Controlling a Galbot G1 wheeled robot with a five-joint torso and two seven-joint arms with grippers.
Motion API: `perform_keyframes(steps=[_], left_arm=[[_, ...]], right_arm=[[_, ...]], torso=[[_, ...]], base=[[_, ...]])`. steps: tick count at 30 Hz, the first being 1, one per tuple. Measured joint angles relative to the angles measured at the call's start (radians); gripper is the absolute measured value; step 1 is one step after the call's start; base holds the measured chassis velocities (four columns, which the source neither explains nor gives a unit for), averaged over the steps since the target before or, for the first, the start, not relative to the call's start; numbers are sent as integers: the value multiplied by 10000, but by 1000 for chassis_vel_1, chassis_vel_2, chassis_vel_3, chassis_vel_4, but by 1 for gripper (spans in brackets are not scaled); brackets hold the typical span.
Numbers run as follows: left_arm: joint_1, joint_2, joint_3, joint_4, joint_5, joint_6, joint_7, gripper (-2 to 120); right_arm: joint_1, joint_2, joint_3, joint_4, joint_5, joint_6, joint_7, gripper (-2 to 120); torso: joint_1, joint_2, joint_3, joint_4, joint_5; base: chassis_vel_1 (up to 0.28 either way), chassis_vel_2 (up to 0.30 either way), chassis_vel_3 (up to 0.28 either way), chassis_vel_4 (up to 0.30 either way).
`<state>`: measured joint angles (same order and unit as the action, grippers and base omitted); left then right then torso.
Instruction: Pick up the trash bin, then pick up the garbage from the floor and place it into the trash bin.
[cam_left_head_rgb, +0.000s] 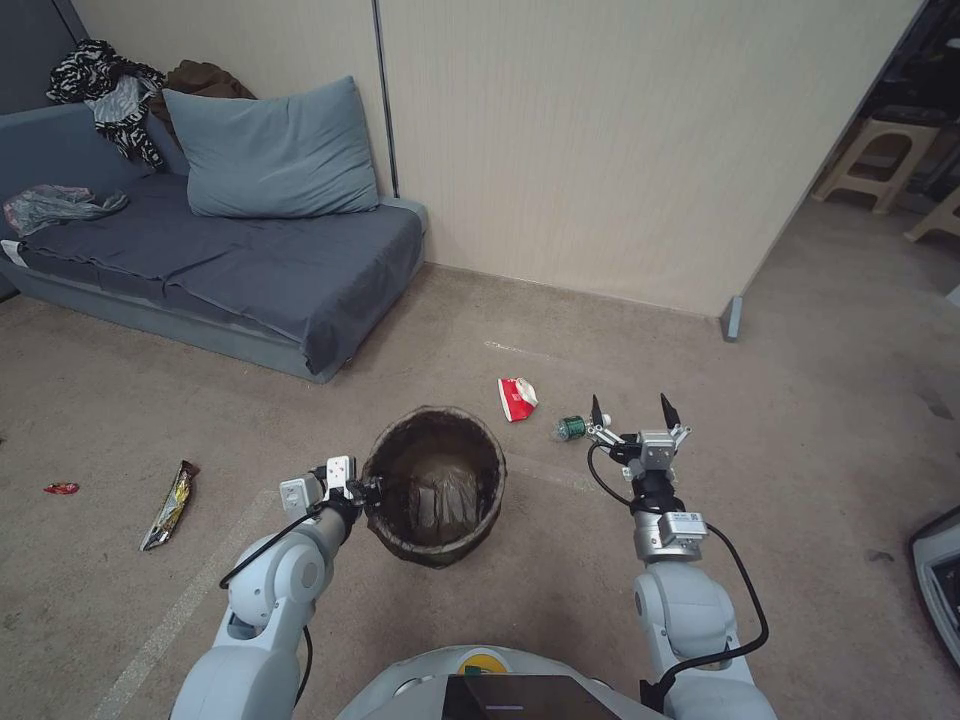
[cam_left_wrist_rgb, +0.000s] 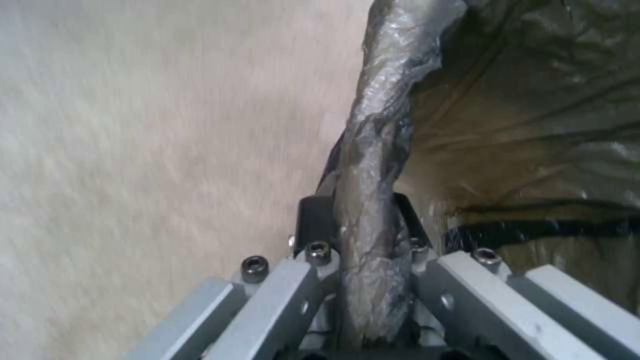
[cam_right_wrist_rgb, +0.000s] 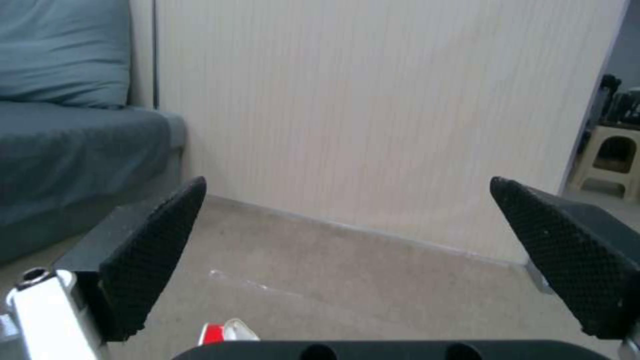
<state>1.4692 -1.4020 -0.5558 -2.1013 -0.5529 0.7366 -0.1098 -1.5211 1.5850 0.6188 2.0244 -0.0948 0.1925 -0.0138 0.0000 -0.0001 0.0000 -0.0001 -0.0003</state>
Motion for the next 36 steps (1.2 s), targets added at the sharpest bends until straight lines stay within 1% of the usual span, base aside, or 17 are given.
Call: perform_keyframes(steps=[2,5,6,7,10,11,13,18,19,29,36], left_arm=[[27,5,-18,-93,53,0,27,2],[326,51,-205,-1172,560,-86,192,2],[326,51,-205,-1172,560,-86,192,2],[403,42,-272,-1560,696,-156,207,2],[592,-20,-482,-2403,966,-340,251,2],[592,-20,-482,-2403,966,-340,251,2],[696,-49,-563,-2709,1181,-453,286,2],[815,-79,-596,-2857,1638,-643,306,2],[850,-113,-578,-2846,1904,-742,325,2],[834,-168,-456,-2758,1785,-713,285,2],[790,-165,-436,-2690,1750,-670,234,2]], right_arm=[[0,2,1,-7,-2,11,0,100],[9,18,10,-54,-4,92,2,100],[9,18,10,-54,-4,92,2,100],[22,24,12,-63,-5,113,4,100],[24,31,19,-89,-21,125,-1,100],[24,31,19,-89,-21,125,-1,100],[-1,32,23,-89,8,129,-35,100],[-26,46,30,-88,183,106,-39,100],[9,47,60,-98,293,101,-39,100],[66,37,93,-243,375,179,-52,100],[89,45,95,-308,368,189,-97,100]], torso=[[0,0,0,0,0],[0,0,0,2,2],[0,0,0,2,2],[0,0,0,2,3],[0,0,0,2,3],[0,0,0,2,3],[0,0,-1,2,3],[0,0,-1,2,3],[0,0,-1,2,3],[-1,0,-1,1,3],[-1,0,-1,1,3]], base=[[0,0,0,0],[0,0,0,0],[0,0,0,0],[0,0,0,0],[0,0,0,0],[0,0,0,0],[0,0,0,0],[0,0,0,0],[0,0,0,0],[-8,15,12,-12],[-132,123,125,-134]])
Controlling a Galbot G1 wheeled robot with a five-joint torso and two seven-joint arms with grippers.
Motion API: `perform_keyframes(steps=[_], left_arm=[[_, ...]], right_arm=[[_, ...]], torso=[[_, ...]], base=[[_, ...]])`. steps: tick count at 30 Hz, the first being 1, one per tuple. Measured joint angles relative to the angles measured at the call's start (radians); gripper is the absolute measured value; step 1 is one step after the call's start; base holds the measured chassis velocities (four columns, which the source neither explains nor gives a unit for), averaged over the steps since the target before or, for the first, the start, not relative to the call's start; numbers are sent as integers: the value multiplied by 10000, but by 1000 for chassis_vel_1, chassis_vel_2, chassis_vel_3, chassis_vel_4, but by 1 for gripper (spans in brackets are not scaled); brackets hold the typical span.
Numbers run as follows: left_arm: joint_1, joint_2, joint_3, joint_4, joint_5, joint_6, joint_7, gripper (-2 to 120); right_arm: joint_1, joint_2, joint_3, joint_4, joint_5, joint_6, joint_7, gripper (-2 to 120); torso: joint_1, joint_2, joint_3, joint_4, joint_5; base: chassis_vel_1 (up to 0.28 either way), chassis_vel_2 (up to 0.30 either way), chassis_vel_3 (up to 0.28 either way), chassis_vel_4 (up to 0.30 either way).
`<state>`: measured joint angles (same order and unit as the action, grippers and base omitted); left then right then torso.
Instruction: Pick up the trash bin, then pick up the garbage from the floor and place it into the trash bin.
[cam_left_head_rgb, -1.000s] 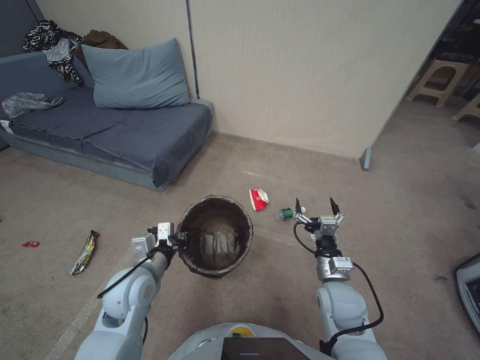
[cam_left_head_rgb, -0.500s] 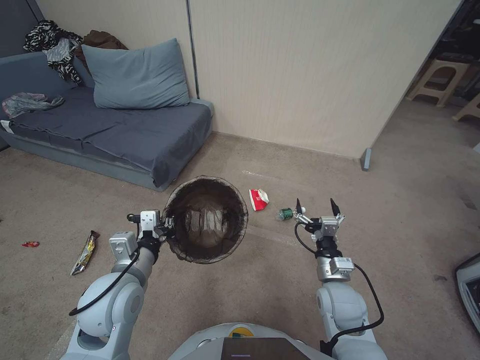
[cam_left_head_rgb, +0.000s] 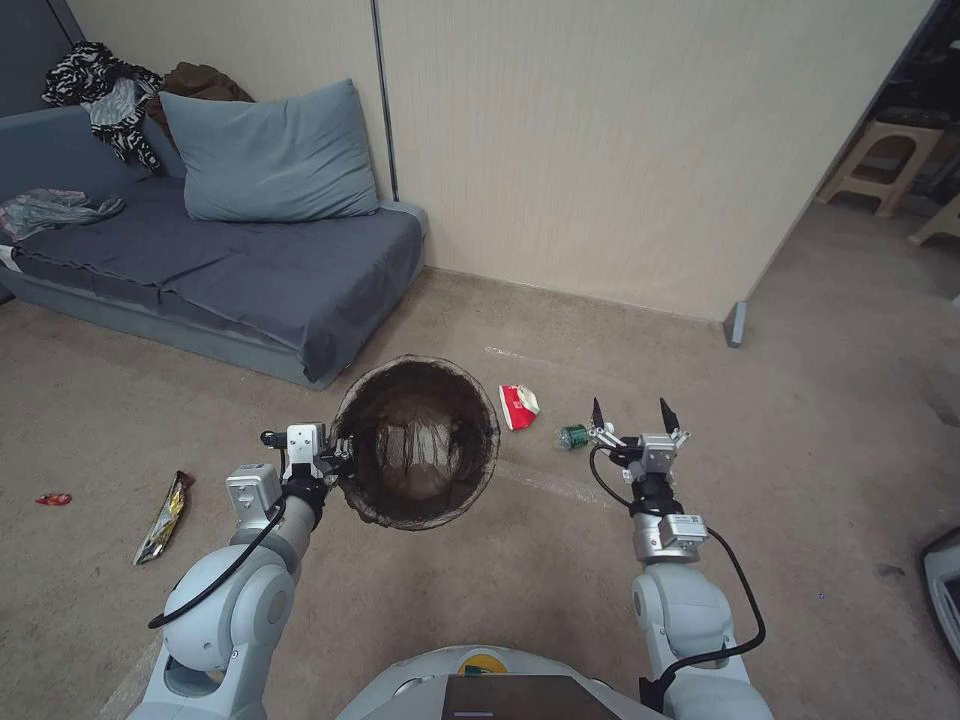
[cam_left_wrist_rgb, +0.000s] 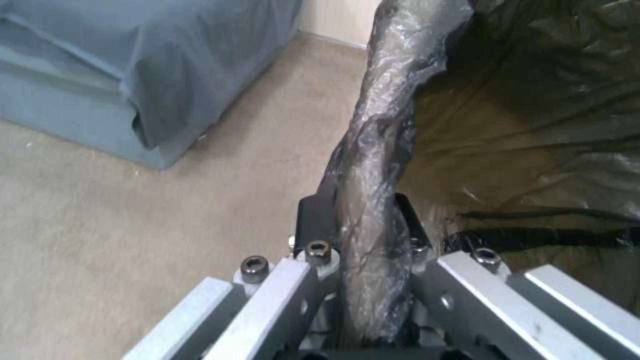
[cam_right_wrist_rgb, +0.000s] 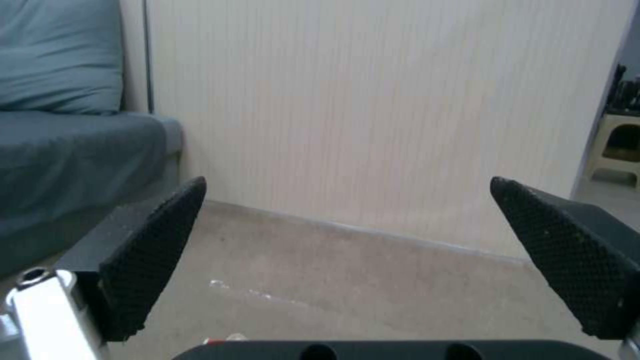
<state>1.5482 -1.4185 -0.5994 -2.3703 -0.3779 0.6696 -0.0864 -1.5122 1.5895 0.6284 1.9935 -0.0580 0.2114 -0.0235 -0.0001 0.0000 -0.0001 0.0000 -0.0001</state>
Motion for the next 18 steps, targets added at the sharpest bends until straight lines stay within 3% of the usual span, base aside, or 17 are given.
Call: perform_keyframes(steps=[13,18], left_arm=[[-67,14,-10,124,-29,9,-58,2],[-54,19,6,146,-30,25,-69,2]], right_arm=[[117,15,14,-328,-251,463,-84,100],[277,-291,68,-611,-594,779,-333,100]], torso=[[3,-1,2,-3,2],[3,-1,3,2,1]], base=[[-232,228,223,-233],[-34,63,58,-56]])
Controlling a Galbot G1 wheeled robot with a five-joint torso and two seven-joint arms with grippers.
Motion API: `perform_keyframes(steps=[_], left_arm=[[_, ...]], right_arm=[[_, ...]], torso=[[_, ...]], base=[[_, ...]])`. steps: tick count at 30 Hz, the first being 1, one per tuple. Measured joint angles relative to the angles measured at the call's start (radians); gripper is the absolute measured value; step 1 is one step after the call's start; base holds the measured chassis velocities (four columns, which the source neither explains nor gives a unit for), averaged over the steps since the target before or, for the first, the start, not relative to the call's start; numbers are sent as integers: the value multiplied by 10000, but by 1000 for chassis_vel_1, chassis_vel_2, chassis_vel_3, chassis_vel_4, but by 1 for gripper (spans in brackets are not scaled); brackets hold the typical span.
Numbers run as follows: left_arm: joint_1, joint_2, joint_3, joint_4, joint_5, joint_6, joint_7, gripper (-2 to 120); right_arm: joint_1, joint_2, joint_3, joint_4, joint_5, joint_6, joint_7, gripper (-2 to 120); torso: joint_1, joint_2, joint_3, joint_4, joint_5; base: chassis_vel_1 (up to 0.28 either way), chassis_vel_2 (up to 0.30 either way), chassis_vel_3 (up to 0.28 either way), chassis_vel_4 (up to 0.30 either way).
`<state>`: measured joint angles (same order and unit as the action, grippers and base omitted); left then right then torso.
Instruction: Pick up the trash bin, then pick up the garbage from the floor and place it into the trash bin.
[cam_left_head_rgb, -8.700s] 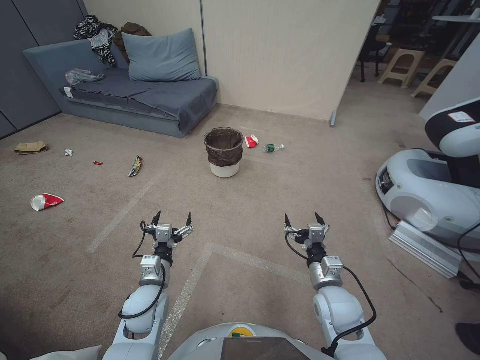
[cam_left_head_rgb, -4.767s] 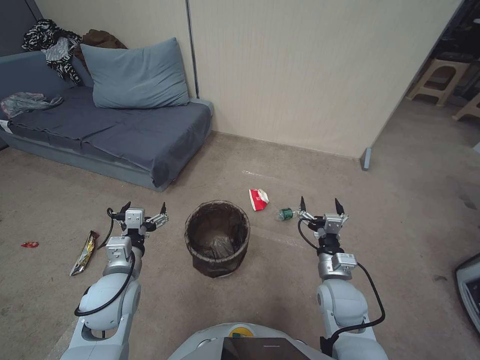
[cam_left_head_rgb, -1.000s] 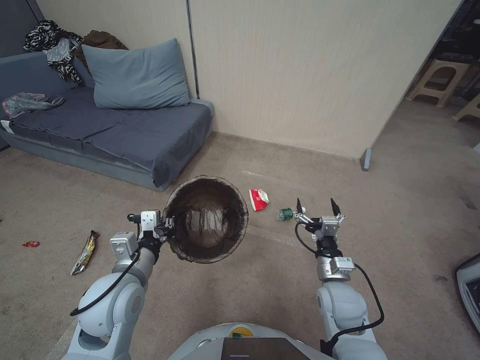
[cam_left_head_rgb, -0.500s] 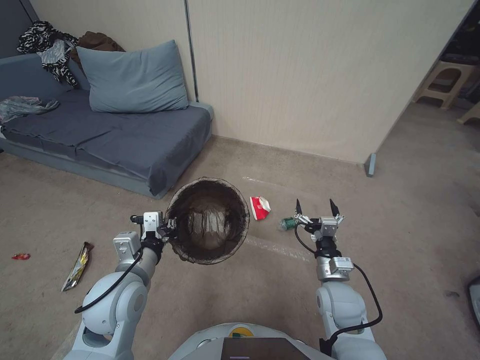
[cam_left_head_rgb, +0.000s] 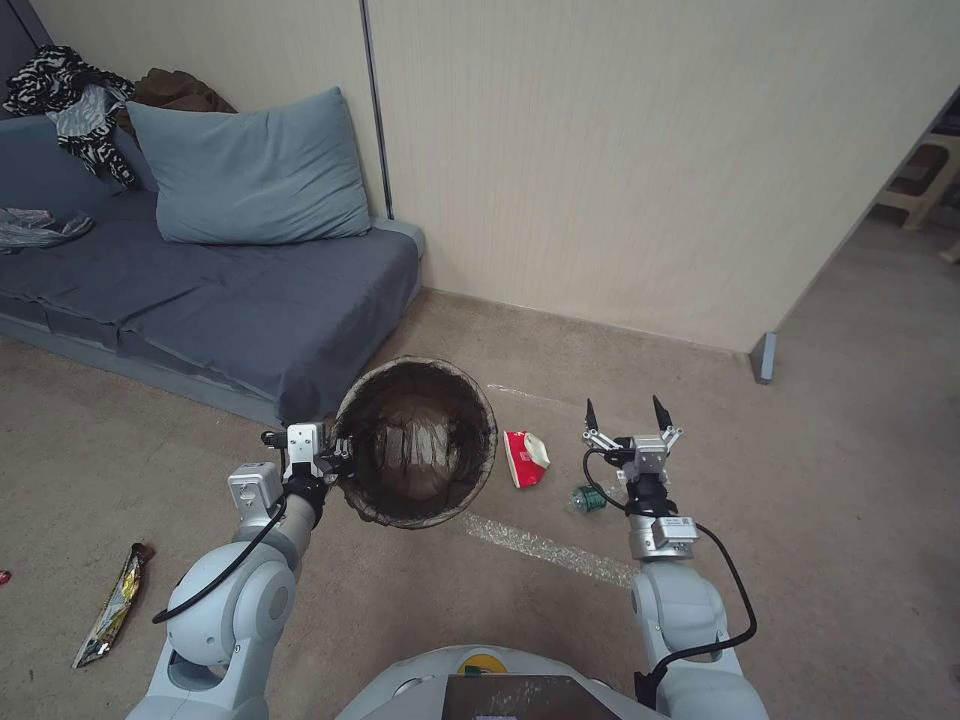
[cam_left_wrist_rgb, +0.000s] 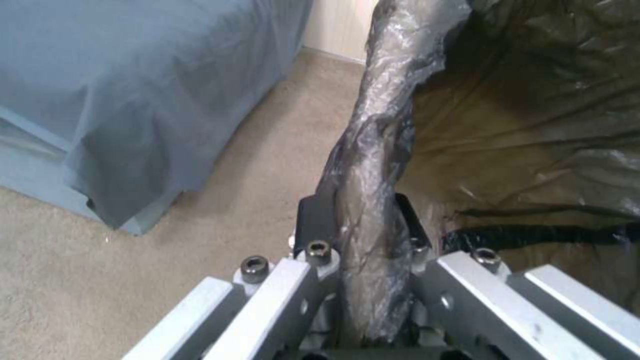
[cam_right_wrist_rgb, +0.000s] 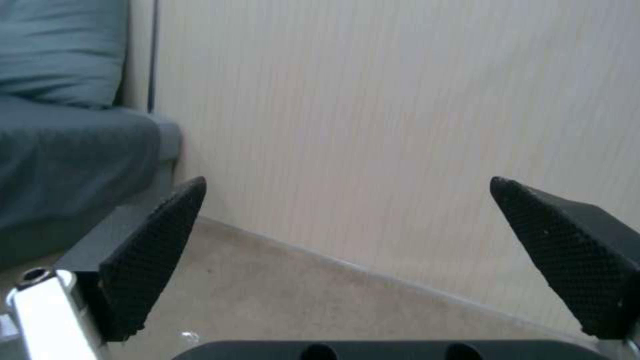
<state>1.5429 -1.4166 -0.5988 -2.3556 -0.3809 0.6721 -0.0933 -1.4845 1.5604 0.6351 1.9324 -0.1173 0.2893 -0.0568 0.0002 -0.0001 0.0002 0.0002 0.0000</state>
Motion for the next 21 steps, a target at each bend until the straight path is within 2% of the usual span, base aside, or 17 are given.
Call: perform_keyframes(steps=[4,6,7,8,11,12,14,16,17,19,21], left_arm=[[0,28,11,-23,1,23,1,2],[5,47,1,-40,5,30,1,2],[5,47,1,-40,5,30,1,2],[12,55,1,-52,13,33,3,2],[27,64,17,-69,38,39,3,2],[27,64,17,-69,38,39,3,2],[38,70,18,-69,66,39,3,2],[73,81,14,-69,86,40,4,2],[73,81,14,-69,86,40,4,2],[88,98,0,-69,87,40,5,2],[88,109,-6,-69,87,40,6,2]], right_arm=[[146,-608,184,-75,-226,-554,-467,100],[190,-1052,272,-93,-185,-1323,-874,100],[190,-1052,272,-93,-185,-1323,-874,100],[230,-1422,305,-164,28,-2132,-1244,100],[307,-1868,386,-371,-94,-3121,-1999,100],[307,-1868,386,-371,-94,-3121,-1999,100],[388,-2007,541,-542,-866,-3113,-2716,100],[555,-2225,909,-827,-2250,-2380,-4095,100],[555,-2225,909,-827,-2250,-2380,-4095,100],[711,-2491,1129,-1091,-3077,-1685,-5067,100],[798,-2652,1134,-1262,-3251,-1470,-5357,100]], torso=[[-2,1,-4,-2,0],[-3,1,-4,-3,1],[-3,1,-4,-3,1],[-3,1,-3,-3,2],[-2,1,-3,-1,3],[-2,1,-3,-1,3],[-2,1,-3,-2,3],[-2,1,-3,-1,3],[-2,1,-3,-1,3],[-2,0,-3,-3,2],[-2,1,-3,-5,2]], base=[[34,-43,-41,27],[0,0,0,0],[0,0,0,0],[0,0,0,0],[0,0,0,0],[0,0,0,0],[0,0,0,0],[0,0,0,0],[0,0,0,0],[0,0,0,0],[0,0,0,0]])
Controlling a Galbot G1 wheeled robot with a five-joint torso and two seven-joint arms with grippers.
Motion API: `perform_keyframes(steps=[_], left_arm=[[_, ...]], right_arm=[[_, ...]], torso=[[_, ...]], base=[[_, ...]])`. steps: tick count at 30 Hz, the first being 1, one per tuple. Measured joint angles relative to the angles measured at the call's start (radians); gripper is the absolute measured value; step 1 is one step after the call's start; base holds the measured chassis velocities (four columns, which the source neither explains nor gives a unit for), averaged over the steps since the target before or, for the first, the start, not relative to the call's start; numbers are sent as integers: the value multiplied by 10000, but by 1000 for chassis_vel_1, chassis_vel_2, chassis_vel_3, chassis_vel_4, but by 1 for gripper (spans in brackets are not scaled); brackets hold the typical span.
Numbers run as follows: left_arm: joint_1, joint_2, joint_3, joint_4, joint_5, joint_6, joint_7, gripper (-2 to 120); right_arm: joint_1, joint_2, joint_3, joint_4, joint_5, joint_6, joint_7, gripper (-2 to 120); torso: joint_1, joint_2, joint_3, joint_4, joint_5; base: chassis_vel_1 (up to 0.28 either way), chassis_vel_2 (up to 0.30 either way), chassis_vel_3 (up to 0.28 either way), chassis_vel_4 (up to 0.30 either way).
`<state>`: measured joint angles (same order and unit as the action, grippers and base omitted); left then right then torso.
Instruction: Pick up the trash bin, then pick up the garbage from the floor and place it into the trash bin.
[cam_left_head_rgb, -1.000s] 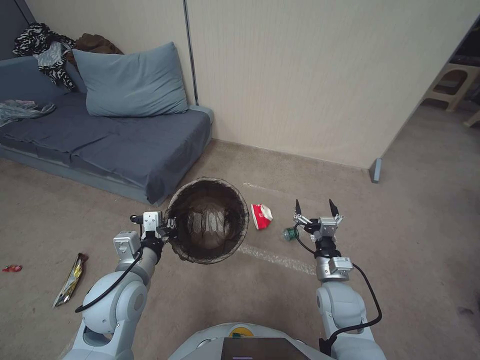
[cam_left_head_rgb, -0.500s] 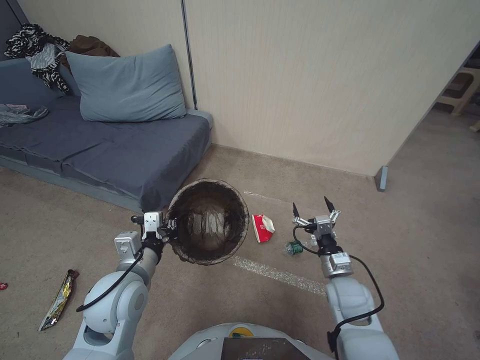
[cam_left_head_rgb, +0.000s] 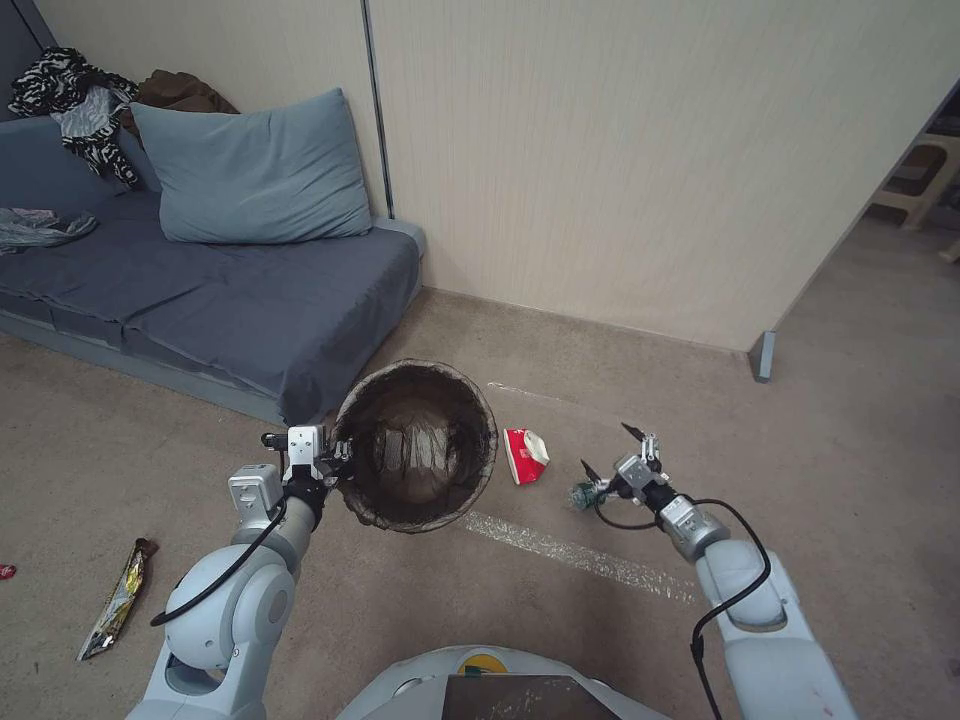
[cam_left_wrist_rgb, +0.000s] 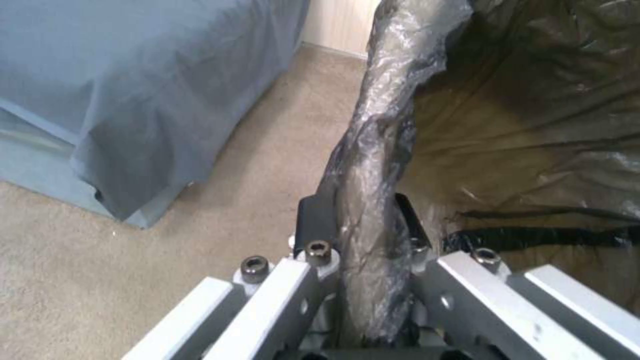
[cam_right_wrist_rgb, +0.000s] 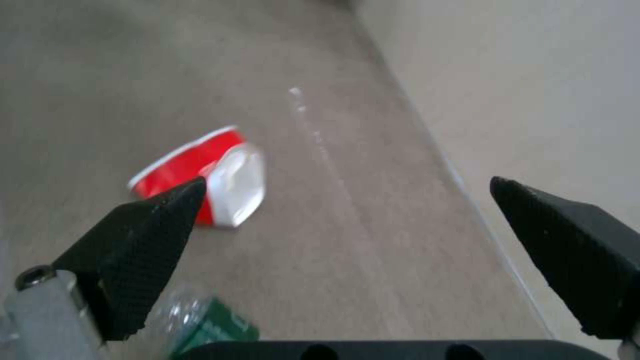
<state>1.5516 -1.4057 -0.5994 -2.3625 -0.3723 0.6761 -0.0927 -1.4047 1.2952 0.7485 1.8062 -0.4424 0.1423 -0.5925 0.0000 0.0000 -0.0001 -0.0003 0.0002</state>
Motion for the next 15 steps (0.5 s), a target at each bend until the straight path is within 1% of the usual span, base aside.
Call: perform_keyframes(steps=[3,4,7,8,11,14,15], left_arm=[[-19,41,18,0,-1,1,-1,2],[-19,41,18,0,-1,1,-1,2],[-49,64,89,6,-1,8,-2,2],[-49,64,89,6,-1,8,-2,2],[-82,76,174,61,14,13,-6,2],[-120,88,238,97,22,19,-9,2],[-160,106,312,127,29,24,-12,2]], right_arm=[[353,-646,-189,-781,-396,527,-584,100],[353,-646,-189,-781,-396,527,-584,100],[802,-1134,-249,-1504,-1490,1110,-890,100],[802,-1134,-249,-1504,-1490,1110,-890,100],[1236,-1699,-386,-2031,-2247,1477,-1142,100],[1376,-1870,-423,-2245,-2502,1579,-1200,100],[1504,-1998,-437,-2489,-2706,1699,-1281,100]], torso=[[0,0,0,3,2],[0,0,0,3,2],[0,0,0,2,2],[0,0,0,2,2],[0,0,1,4,-2],[0,0,1,5,-1],[0,0,1,3,-1]], base=[[0,0,0,0],[0,0,0,0],[0,0,0,0],[0,0,0,0],[0,0,0,0],[0,0,0,0],[0,0,0,0]])
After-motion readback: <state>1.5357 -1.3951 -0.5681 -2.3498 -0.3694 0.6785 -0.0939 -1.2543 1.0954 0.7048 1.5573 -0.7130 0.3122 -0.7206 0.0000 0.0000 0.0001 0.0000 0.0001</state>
